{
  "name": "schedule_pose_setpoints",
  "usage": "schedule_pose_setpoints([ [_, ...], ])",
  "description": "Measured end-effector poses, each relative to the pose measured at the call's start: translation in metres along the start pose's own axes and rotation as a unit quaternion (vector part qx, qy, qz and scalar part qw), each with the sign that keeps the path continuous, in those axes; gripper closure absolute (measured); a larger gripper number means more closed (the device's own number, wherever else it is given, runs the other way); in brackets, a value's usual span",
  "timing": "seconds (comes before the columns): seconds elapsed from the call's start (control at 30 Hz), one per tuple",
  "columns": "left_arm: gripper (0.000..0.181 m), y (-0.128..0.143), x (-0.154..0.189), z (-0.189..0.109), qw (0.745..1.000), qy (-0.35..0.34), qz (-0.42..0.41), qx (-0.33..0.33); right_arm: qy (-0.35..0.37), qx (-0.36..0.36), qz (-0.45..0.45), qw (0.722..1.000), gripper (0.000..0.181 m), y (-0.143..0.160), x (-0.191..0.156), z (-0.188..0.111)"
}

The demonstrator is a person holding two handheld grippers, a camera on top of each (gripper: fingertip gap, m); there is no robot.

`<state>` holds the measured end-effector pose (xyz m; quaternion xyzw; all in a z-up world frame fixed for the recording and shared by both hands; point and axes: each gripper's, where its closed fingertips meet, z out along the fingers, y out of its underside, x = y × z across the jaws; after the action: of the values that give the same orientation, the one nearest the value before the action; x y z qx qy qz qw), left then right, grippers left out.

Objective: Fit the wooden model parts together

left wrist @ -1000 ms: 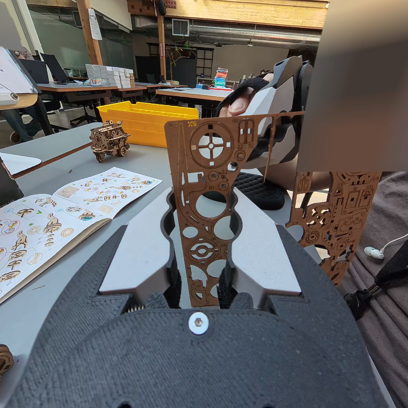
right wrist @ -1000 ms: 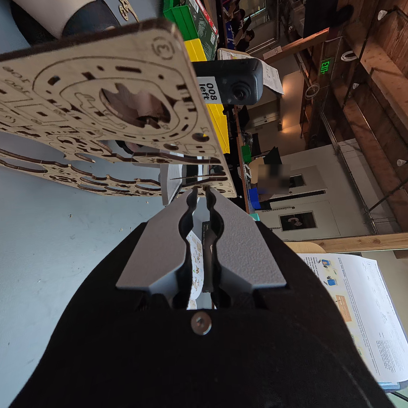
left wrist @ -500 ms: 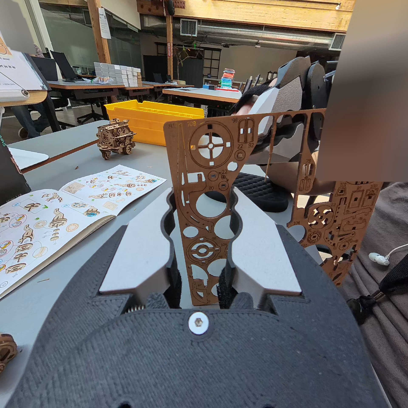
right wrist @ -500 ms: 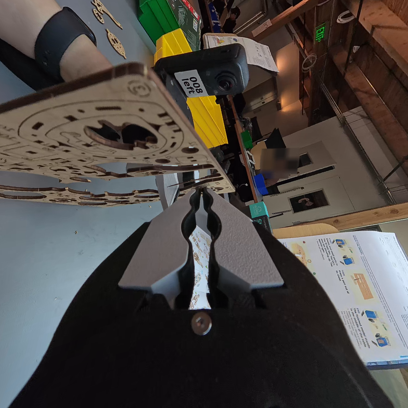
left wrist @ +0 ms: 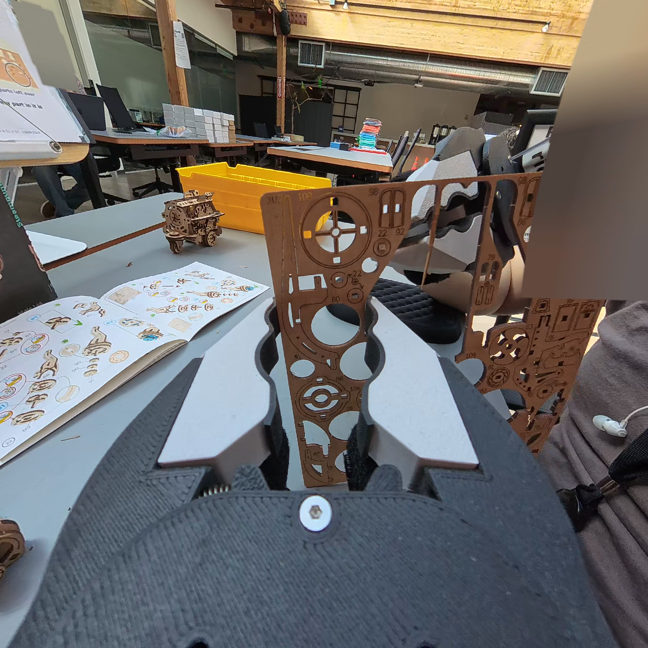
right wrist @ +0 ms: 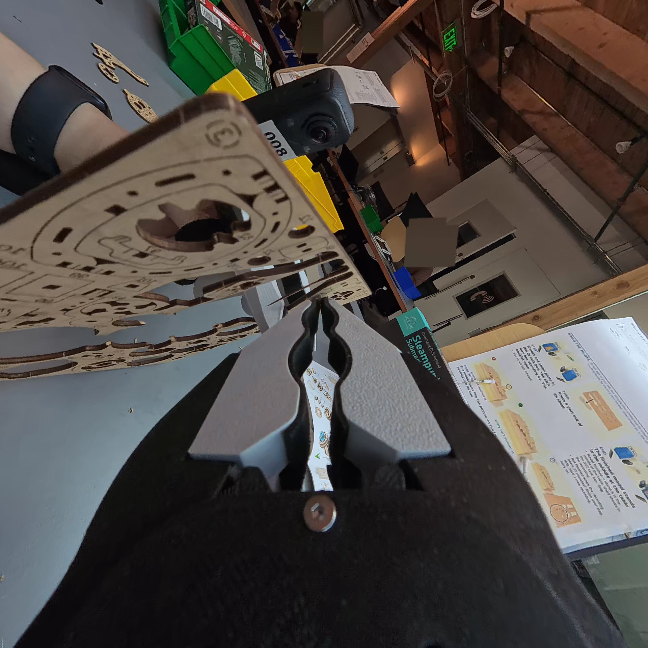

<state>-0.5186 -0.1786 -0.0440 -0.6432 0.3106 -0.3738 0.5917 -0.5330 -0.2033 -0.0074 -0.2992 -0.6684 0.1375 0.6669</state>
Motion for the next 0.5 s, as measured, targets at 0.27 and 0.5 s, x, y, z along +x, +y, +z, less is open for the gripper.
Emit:
schedule_pose_setpoints([
  [0.27,0.135,0.0003,0.0003,0.0014,1.000,-0.005,0.003,0.000,0.031,0.005,0.027,0.999,0.181,0.0008,0.0003,-0.0021],
  [0.5,0.134,0.0008,0.0003,0.0015,1.000,-0.002,0.001,-0.006,-0.015,0.003,-0.049,0.999,0.180,0.0015,0.0009,-0.0019],
])
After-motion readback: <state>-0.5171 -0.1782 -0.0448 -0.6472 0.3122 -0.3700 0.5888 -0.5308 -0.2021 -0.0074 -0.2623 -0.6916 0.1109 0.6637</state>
